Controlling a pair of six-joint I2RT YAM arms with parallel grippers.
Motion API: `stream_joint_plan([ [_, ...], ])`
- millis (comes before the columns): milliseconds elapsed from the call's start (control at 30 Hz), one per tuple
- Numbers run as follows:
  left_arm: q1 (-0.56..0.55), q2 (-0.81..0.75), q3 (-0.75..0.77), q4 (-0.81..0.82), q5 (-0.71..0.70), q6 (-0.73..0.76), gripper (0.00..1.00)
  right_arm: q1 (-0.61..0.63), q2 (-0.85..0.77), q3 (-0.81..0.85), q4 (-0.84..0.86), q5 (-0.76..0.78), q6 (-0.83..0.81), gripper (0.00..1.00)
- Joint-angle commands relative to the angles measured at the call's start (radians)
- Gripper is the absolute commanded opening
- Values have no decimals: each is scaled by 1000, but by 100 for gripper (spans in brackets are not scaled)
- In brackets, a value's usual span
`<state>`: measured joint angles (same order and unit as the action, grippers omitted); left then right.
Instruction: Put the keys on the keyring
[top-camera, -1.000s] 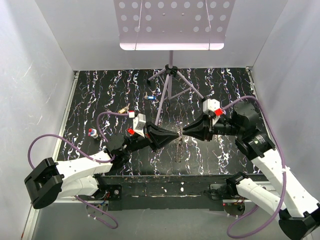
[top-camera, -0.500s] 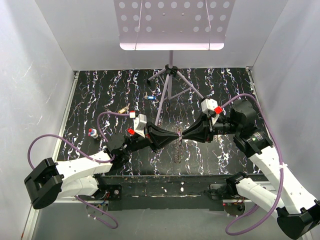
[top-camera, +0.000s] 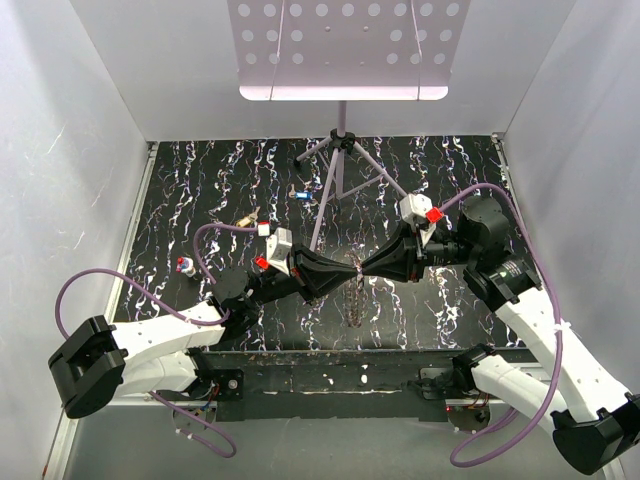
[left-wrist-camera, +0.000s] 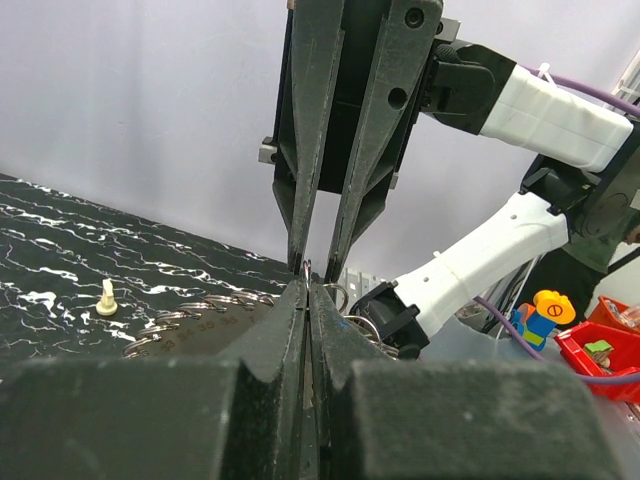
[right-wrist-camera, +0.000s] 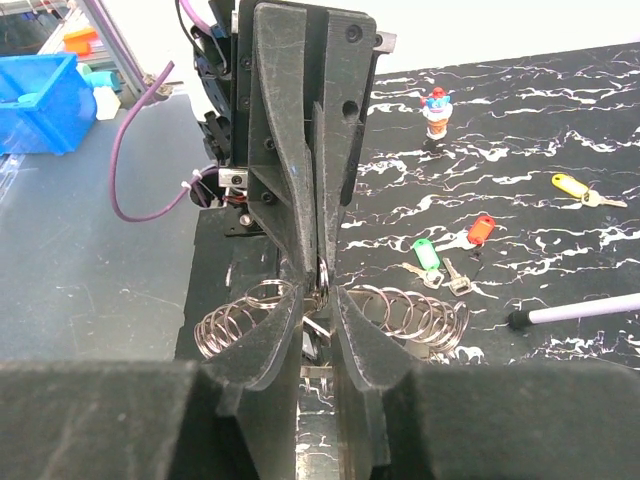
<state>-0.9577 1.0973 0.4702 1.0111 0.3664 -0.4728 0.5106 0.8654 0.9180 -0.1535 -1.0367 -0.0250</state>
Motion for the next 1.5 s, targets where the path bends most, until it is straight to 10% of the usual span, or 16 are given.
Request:
stream_joint_plan([
  [0, 5, -24, 21, 60, 2, -6, 0, 2, 6, 21, 34, -29, 13, 24],
  [800, 5, -24, 18, 78, -1, -13, 0, 23, 34, 18, 71, -29, 71, 18],
  [933, 5, -28, 16, 75, -6, -12, 0, 25, 35, 19, 75, -42, 77, 1],
  [1167, 11, -71, 19, -32, -8, 6, 0, 25, 38, 76, -80, -49, -56, 1],
  [1200, 17, -92, 24, -86, -1, 14, 3, 25, 37, 94, -133, -43, -105, 1],
  [1400, 62, -309, 103, -599, 8, 134, 92, 25, 50, 209, -557, 49, -575, 1],
  [1467, 83, -352, 137, -730, 11, 172, 98, 26, 61, 245, -682, 102, -729, 1],
])
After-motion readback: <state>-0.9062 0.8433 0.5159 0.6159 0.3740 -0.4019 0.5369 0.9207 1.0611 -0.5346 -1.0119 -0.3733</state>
